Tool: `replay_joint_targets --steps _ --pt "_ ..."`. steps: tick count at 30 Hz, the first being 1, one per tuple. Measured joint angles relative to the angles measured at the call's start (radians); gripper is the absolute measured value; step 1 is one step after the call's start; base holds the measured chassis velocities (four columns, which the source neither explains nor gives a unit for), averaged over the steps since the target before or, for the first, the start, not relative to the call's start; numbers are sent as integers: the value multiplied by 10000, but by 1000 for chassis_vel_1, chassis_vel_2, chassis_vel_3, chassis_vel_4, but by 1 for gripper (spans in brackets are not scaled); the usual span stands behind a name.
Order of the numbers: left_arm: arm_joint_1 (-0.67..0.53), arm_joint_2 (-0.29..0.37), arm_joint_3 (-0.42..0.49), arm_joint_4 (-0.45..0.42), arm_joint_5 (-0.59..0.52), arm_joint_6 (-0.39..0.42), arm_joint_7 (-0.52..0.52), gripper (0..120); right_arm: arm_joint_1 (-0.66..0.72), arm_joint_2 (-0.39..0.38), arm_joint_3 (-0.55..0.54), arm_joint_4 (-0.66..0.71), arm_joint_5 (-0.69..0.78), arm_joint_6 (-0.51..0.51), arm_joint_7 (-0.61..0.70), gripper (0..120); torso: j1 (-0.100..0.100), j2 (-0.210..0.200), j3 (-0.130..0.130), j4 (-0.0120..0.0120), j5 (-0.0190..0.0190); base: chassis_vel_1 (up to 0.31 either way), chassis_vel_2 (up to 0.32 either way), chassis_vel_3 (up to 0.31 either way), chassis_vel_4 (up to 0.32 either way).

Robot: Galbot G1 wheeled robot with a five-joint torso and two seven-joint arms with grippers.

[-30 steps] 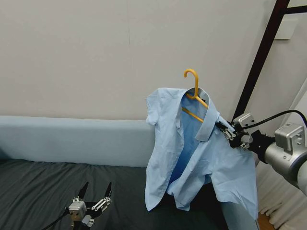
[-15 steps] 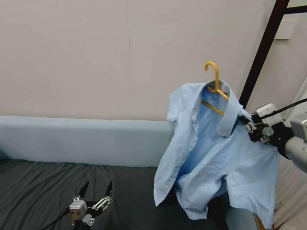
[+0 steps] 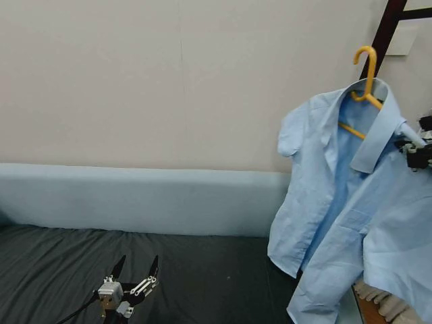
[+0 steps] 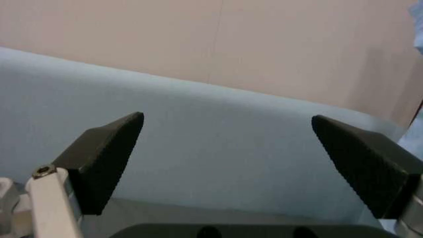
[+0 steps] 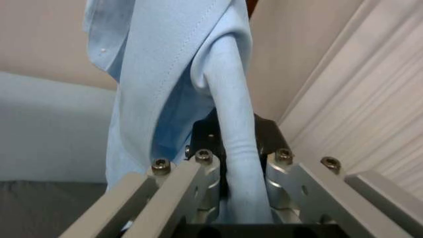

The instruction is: Pick up the clothes from the sofa and hang them on the clothes hanger.

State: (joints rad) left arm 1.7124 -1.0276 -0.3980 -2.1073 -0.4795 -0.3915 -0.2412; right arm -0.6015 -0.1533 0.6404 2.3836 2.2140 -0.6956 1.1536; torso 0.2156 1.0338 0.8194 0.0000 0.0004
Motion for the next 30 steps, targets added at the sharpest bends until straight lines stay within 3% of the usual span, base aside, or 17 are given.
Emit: replay_joint_targets --steps 6,17,21,30 --pt "-2 3 3 -4 0 5 -1 100 -490 -180 747 -730 -313 71 45 6 0 -1 0 1 0 0 0 0 0" --pt "-2 5 4 -5 -1 6 -2 100 -828 -401 928 -1820 -1321 90 -587 6 0 -1 0 0 -1 0 0 0 0" --pt "-2 6 5 -6 -1 7 -2 100 -954 -372 594 -2115 -2219 112 -1171 6 0 0 0 0 -3 0 0 0 0" --pt "-2 6 5 -6 -1 7 -1 100 -783 256 -495 -2627 -3068 -43 -888 6 0 -1 0 0 1 0 0 0 0"
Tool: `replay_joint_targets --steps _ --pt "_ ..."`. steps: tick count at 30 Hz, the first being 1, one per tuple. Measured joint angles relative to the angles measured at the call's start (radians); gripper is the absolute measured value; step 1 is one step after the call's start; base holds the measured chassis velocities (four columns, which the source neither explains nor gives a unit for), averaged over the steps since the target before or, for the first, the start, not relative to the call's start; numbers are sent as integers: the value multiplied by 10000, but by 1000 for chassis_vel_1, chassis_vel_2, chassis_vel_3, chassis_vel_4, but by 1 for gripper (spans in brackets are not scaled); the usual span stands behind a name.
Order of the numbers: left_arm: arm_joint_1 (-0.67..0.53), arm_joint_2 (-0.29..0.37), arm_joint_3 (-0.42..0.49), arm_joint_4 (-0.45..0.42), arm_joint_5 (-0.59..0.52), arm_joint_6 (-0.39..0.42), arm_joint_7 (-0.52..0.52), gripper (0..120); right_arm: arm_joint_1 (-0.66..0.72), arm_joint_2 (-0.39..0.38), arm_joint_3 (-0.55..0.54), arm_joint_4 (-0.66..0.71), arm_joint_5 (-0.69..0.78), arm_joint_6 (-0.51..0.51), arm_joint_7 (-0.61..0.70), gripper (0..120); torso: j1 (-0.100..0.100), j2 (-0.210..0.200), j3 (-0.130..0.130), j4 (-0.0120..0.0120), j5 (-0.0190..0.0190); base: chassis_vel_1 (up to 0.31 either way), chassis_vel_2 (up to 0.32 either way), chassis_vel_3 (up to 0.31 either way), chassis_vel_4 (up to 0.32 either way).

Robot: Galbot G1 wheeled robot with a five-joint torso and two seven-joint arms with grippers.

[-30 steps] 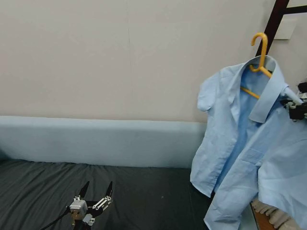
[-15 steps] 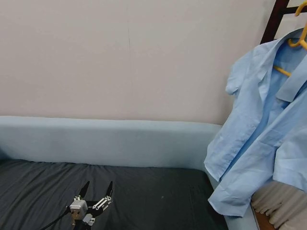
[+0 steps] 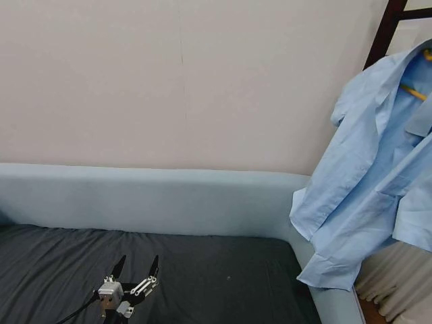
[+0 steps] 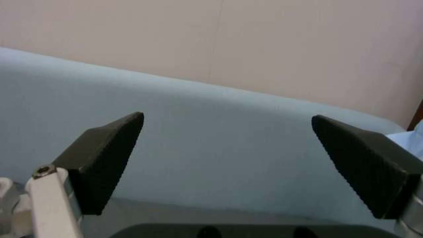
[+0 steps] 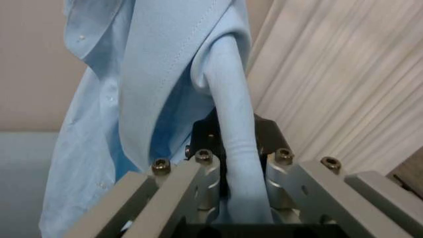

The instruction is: Pick up the clothes from the sofa and hang them on the clothes hanger.

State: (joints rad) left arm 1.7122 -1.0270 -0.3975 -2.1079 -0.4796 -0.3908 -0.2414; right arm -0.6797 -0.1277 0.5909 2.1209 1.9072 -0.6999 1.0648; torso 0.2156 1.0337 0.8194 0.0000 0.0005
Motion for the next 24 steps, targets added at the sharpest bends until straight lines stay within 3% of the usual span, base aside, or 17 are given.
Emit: replay_joint_targets --steps 4,14,24 --pt "0 0 0 0 0 0 -1 100 65 424 -393 -202 -540 232 70 6 -1 1 0 0 -3 0 0 0 0" --pt "-1 0 0 0 0 0 -1 100 281 2528 -1803 -388 -3129 1324 -295 6 0 0 0 1 -2 0 0 0 0" --pt "-1 0 0 0 0 0 -1 100 187 3859 -1970 -1504 -4879 1430 -564 6 0 1 1 1 -2 0 0 0 0"
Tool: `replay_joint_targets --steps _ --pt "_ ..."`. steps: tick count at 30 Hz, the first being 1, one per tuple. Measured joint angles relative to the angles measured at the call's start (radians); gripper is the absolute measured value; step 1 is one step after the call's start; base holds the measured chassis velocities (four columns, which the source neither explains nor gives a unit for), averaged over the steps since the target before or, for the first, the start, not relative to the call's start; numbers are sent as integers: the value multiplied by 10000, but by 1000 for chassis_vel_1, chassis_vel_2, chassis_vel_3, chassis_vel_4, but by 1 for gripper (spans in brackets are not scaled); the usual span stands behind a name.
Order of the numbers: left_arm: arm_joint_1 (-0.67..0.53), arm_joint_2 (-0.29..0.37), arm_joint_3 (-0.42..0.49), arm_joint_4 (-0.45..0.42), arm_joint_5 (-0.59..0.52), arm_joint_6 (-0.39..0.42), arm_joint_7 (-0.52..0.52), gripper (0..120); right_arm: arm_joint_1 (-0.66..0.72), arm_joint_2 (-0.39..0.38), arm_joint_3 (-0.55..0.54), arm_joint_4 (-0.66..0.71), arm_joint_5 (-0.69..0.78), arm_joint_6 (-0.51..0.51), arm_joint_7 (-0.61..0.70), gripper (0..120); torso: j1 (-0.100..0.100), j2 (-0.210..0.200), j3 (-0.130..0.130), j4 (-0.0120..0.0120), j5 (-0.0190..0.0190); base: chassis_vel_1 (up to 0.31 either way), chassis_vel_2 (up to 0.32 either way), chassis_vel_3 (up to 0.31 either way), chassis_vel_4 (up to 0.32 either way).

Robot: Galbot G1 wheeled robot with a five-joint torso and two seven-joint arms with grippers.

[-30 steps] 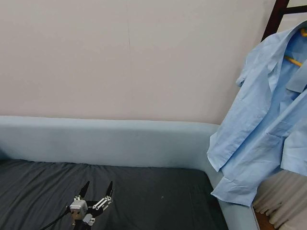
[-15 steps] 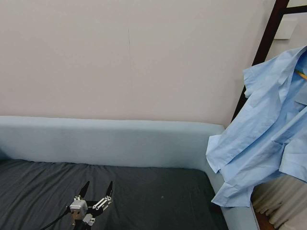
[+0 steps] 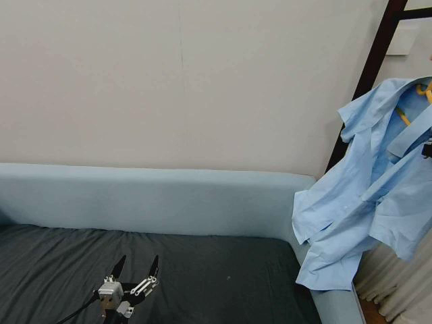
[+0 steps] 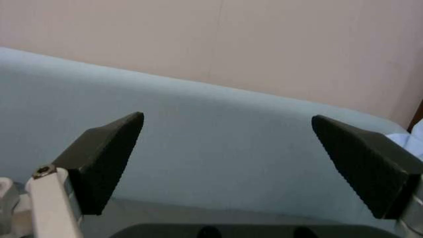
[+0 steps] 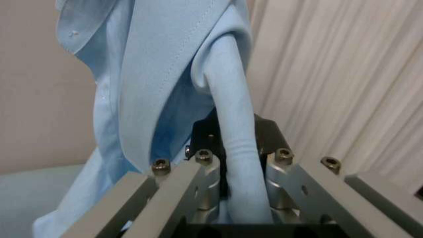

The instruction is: Pick up the clothes from the sofa and hang them on the clothes hanger.

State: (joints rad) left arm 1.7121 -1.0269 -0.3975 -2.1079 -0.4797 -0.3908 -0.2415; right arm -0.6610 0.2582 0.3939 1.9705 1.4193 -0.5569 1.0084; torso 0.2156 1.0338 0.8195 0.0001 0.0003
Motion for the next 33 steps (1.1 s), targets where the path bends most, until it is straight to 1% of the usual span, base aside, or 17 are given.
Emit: replay_joint_targets --steps 3,5,7,9,10,14,15,18,19,23,26,29,30,33 --pt "0 0 0 0 0 0 0 100 59 422 17 -734 -924 -246 -189 6 0 1 -1 -1 -1 0 0 0 0" --pt "0 0 1 0 0 0 1 100 105 496 -22 -901 -1134 -255 -282 6 -1 1 0 -2 -1 0 0 0 0" --pt "0 0 1 0 0 0 0 100 445 805 -414 -1590 -2148 -164 -711 6 -1 1 -1 -2 0 0 0 0 0" --pt "0 0 1 0 -1 0 0 100 648 979 -626 -1977 -2780 -62 -1031 6 0 0 0 -1 2 0 0 0 0" --pt "0 0 1 0 -1 0 0 100 648 979 -626 -1977 -2780 -62 -1031 6 0 0 0 -1 2 0 0 0 0" --pt "0 0 0 0 -1 0 0 100 793 1109 -844 -2353 -3881 247 -1655 6 0 0 0 1 2 0 0 0 0" --pt "0 0 0 0 -1 0 0 100 793 1109 -844 -2353 -3881 247 -1655 6 0 0 0 1 2 0 0 0 0" --pt "0 0 0 0 -1 1 0 100 766 1082 -866 -2089 -4557 369 -2069 6 0 0 0 -2 1 0 0 0 0" --pt "0 0 0 0 -1 1 0 100 766 1082 -866 -2089 -4557 369 -2069 6 0 0 0 -2 1 0 0 0 0" --pt "0 0 1 0 0 0 0 100 772 806 -797 -1286 -4919 275 -2253 6 -1 0 -1 2 -5 0 0 0 0" --pt "0 0 0 0 -1 1 0 100 827 725 -800 -1185 -4955 245 -2305 6 0 0 -1 1 -4 0 0 0 0" --pt "-1 0 1 0 -1 1 0 100 1496 438 -1120 -1137 -4754 98 -2381 6 -1 0 -1 -1 -3 0 0 0 0" --pt "-1 0 1 0 -1 1 0 100 1496 438 -1120 -1137 -4754 98 -2381 6 -1 0 -1 -1 -3 0 0 0 0" --pt "0 0 1 0 -1 1 0 100 2042 259 -1345 -1407 -4521 -69 -2556 6 0 0 -1 -1 -1 0 0 0 0"
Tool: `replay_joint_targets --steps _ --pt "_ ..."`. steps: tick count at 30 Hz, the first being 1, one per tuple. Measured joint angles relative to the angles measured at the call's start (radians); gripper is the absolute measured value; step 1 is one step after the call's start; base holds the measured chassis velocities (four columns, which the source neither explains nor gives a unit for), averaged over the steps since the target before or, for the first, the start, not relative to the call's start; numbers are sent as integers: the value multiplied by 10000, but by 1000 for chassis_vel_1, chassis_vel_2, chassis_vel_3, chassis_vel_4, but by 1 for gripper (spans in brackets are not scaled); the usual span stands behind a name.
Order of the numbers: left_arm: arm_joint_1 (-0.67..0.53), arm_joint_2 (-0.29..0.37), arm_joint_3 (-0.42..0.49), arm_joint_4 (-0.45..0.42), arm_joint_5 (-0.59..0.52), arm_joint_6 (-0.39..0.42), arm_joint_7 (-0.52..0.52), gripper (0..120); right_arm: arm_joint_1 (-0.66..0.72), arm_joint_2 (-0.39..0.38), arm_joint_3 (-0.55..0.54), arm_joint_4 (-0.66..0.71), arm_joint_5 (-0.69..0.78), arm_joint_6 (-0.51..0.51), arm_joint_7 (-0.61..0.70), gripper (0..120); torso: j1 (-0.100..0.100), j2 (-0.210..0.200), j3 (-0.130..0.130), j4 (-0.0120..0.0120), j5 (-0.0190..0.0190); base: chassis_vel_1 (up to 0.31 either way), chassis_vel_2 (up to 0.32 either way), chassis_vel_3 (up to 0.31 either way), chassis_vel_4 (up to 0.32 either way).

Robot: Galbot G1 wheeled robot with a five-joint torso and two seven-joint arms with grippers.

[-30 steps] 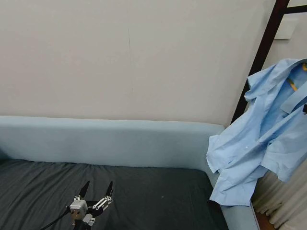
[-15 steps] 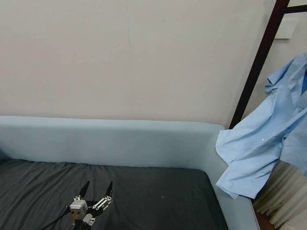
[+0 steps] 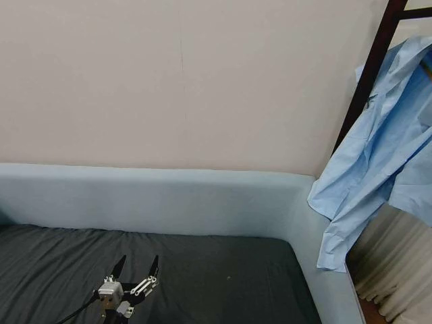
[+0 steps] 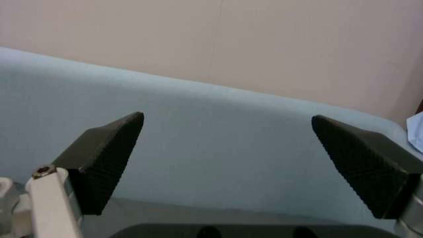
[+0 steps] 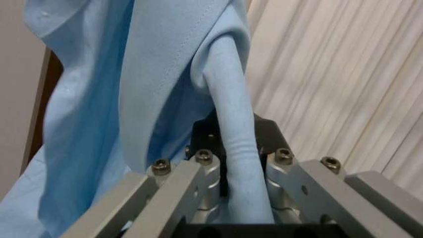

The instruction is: Pick up the clothes from the sofa and hang them on the clothes hanger.

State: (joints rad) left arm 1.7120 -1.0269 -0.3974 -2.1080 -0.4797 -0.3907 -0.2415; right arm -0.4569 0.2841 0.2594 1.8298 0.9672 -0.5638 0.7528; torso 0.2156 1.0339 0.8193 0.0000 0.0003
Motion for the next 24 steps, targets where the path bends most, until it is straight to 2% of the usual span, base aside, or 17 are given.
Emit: replay_joint_targets --steps 11,24 --pt "1 0 0 0 0 0 0 100 1079 -280 -363 -273 -89 -213 -547 6 0 0 0 0 1 0 0 0 0" --pt "0 0 0 0 0 -1 0 100 1232 -513 -200 39 1552 -1007 644 6 0 0 0 0 1 0 0 0 0"
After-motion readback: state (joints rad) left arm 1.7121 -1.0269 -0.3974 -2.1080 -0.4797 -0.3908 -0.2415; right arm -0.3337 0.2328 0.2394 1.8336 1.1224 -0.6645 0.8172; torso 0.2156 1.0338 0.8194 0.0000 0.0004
